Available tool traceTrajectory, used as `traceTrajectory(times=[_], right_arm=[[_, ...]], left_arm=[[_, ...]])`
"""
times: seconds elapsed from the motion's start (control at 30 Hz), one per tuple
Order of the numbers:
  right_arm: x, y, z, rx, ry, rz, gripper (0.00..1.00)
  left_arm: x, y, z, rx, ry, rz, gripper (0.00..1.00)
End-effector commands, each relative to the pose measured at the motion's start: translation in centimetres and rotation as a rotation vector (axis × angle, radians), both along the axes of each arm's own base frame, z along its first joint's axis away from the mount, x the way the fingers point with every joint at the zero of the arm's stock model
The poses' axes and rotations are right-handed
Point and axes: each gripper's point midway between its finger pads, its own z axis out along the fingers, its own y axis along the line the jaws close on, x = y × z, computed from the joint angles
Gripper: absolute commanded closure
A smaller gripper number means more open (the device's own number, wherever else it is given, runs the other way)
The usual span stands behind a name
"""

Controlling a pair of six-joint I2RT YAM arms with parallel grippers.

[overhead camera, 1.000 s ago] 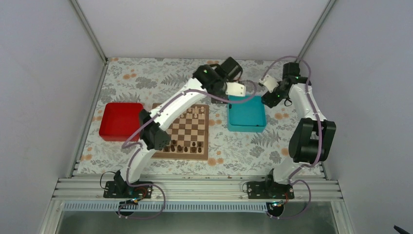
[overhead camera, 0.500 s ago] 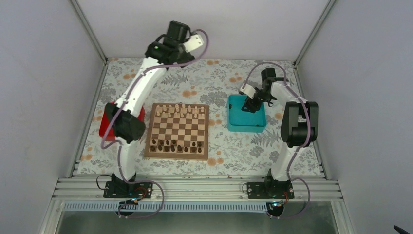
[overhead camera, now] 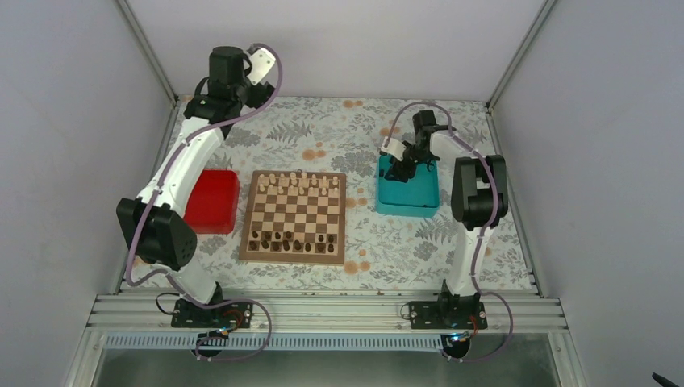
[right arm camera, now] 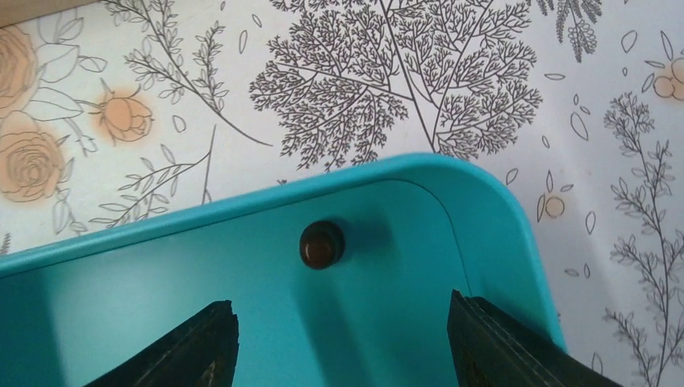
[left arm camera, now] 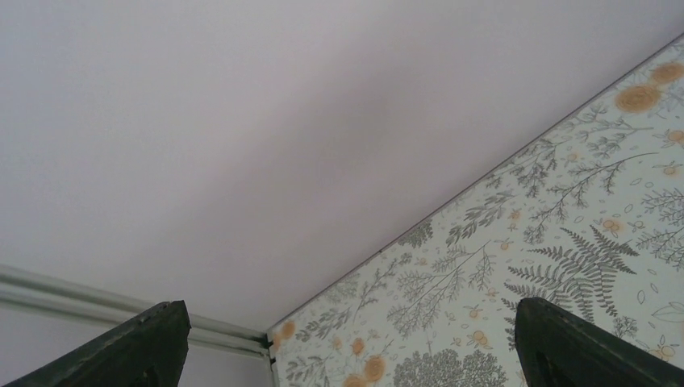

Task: Set up the chess pieces on the board
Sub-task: Pick up the chess piece from the storage box.

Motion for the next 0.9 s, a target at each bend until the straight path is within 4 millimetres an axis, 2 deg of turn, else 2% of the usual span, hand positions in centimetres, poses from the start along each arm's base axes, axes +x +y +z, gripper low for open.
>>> traceTrajectory(times=[0.0,0.17,0.3,0.47,0.63,0.77,0.87], right_arm=[[1.0,1.6,-0.1,0.019,-0.03,0.059,0.32],[0.7,2.4,-0.6,0.02,-0.033,0.083,0.33],[0.5,3.0,-0.4,0.032,-0.042,0.095,0.33],[0.3,3.5,-1.2,0.006,-0.024,0.099,0.36],[0.3,3.5,-1.8,-0.005,-0.006,0.089,0.51],[0.3,3.4,-1.7,-0.012,0.006,0.072,0.72],[0.1,3.2,-1.1,-0.016,0.009,0.062,0.81]], left_arm=[[-0.3,1.2,1.6,-0.098,-0.079,0.008,0.0],[-0.6,2.3,0.6,-0.124,-0.076,0.019,0.0],[-0.6,2.5,0.3,-0.141,-0.068,0.015,0.0],[-0.5,2.3,0.1,-0.149,-0.063,0.009,0.0],[-0.5,2.5,-0.3,-0.154,-0.05,0.006,0.0],[-0.6,2.4,-0.4,-0.157,-0.045,0.001,0.0],[-0.6,2.5,-0.2,-0.156,-0.046,0.002,0.0]])
